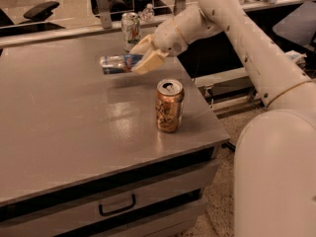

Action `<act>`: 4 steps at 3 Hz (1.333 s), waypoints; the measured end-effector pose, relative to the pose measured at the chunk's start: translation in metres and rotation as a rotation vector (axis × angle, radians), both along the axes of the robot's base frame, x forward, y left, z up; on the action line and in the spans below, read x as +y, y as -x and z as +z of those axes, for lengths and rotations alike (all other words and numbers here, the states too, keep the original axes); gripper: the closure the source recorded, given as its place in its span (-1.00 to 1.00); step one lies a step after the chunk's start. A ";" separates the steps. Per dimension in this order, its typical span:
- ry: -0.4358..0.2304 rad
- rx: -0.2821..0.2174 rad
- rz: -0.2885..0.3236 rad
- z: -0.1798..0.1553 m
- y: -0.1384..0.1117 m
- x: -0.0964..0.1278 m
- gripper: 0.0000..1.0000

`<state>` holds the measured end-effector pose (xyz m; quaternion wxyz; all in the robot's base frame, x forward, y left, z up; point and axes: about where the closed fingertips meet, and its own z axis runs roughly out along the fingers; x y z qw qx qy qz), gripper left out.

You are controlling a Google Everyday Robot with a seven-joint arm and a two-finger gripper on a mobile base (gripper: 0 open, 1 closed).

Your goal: Move redbull can near orange can

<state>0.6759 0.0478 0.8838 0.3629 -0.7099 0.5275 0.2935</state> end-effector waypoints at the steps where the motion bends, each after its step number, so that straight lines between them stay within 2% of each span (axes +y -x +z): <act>1: 0.007 -0.024 0.073 0.005 0.007 -0.049 1.00; 2: 0.031 -0.047 0.100 0.003 0.008 -0.085 1.00; 4: -0.007 -0.087 0.172 -0.003 0.012 -0.098 1.00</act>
Offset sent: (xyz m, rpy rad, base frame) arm -0.0099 -0.1475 0.0066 -0.0890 -0.0493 0.1637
